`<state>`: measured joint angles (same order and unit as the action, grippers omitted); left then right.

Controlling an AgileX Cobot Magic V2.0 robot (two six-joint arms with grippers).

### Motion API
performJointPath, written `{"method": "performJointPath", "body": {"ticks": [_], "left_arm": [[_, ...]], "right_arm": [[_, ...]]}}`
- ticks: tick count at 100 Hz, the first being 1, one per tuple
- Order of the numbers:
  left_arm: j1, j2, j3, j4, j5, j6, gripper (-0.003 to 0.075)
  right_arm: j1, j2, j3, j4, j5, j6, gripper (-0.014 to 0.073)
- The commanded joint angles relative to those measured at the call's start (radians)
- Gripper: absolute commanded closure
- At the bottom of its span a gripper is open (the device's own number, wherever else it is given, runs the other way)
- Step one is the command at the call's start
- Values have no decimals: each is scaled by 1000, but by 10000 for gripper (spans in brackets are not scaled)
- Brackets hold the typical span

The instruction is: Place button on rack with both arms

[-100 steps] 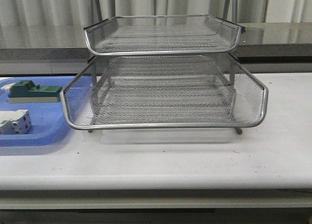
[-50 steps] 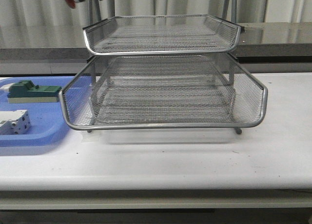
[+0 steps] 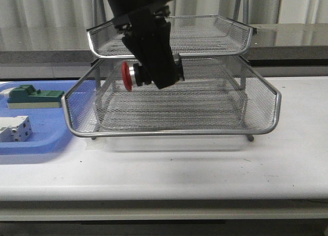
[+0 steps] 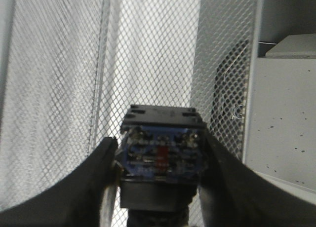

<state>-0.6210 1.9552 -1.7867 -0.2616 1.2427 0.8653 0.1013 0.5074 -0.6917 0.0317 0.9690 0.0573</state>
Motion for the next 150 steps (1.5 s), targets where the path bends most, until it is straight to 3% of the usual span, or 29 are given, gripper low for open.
{"method": "performJointPath", "body": {"ticks": [1, 15, 32, 44, 80, 99, 115, 150], "left_arm": [[-8, -35, -23, -33, -16, -33, 736], [-8, -32, -23, -33, -10, -33, 627], [-8, -32, -25, -33, -11, -42, 347], [-8, -32, -25, -37, -15, -42, 276], [-4, -76, -25, -49, 8, -72, 275], [48, -177, -25, -19, 39, -144, 275], [123, -290, -25, 100, 39, -238, 279], [386, -551, 51, 104, 28, -374, 279]], "right_arm": [[-8, 3, -35, -4, -61, -2, 664], [-8, 3, -35, -4, -61, -2, 664], [-8, 3, -35, -4, -61, -2, 664], [-8, 3, -35, -4, -61, -2, 664], [-8, 3, -35, -4, -61, -2, 664], [-8, 3, -35, -4, -61, -2, 664], [-8, 3, -35, -4, -61, -2, 664], [-8, 3, -35, -4, -61, -2, 664]]}}
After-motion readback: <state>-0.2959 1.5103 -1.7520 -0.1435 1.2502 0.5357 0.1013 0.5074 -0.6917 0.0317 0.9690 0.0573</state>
